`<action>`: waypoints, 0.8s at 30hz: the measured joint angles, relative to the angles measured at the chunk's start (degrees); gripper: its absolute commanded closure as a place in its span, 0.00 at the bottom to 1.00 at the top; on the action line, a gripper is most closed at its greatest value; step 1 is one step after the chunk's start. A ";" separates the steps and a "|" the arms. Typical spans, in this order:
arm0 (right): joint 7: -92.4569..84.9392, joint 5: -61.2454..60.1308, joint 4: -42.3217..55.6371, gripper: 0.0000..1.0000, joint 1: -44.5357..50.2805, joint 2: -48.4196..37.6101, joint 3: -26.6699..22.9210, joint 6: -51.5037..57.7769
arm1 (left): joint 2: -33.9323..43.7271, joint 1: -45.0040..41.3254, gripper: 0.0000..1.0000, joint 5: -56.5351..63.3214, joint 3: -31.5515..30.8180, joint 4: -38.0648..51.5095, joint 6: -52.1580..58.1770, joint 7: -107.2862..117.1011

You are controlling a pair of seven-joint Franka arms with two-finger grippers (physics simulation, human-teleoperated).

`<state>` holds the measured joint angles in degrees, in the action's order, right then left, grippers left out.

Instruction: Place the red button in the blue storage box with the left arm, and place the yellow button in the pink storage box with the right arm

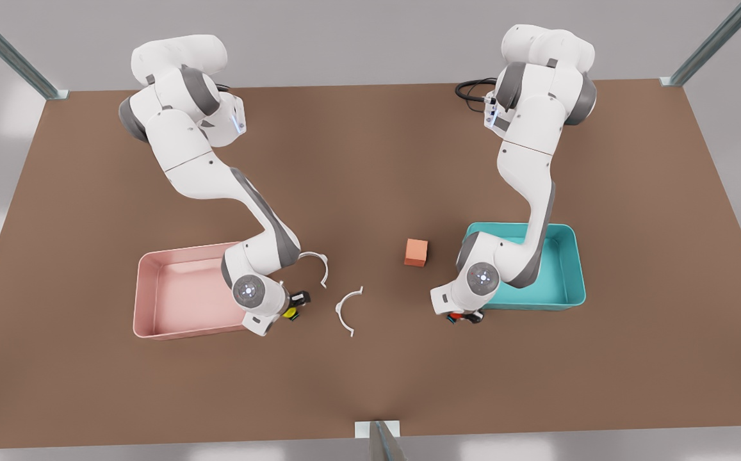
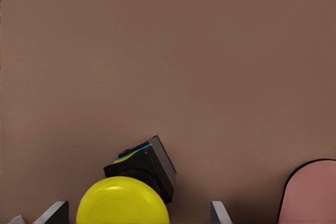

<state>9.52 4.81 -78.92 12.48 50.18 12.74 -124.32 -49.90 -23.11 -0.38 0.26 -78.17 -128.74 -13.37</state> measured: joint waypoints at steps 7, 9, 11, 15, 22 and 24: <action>0.05 1.25 -0.06 0.27 0.39 1.41 -0.02 -3.58 | 0.07 -0.08 0.44 0.07 0.00 0.38 -0.56 -0.48; -0.04 1.55 -0.17 0.30 0.43 1.51 -0.03 -4.25 | 0.32 -0.09 0.44 0.11 0.00 0.77 -0.63 -0.51; -0.21 1.63 -0.20 0.43 0.43 1.62 -0.02 -4.76 | 0.63 -0.09 0.47 0.13 0.00 1.23 -0.62 -0.52; -0.69 1.45 -0.21 0.55 0.40 1.66 -0.01 -5.40 | 2.67 -0.09 0.50 0.22 0.00 1.40 -0.42 -0.37; -1.39 1.06 -0.05 0.57 0.65 -0.38 0.09 -5.74 | 14.45 6.44 0.51 0.18 0.17 -1.93 6.29 -1.88; -1.16 1.02 -0.09 0.57 0.68 -3.47 0.15 -4.81 | 20.07 10.71 0.51 0.11 0.15 -7.97 8.49 -4.07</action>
<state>8.37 5.83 -79.01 13.17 46.71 12.89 -129.13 -29.83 -12.41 -0.27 0.41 -86.14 -120.25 -17.44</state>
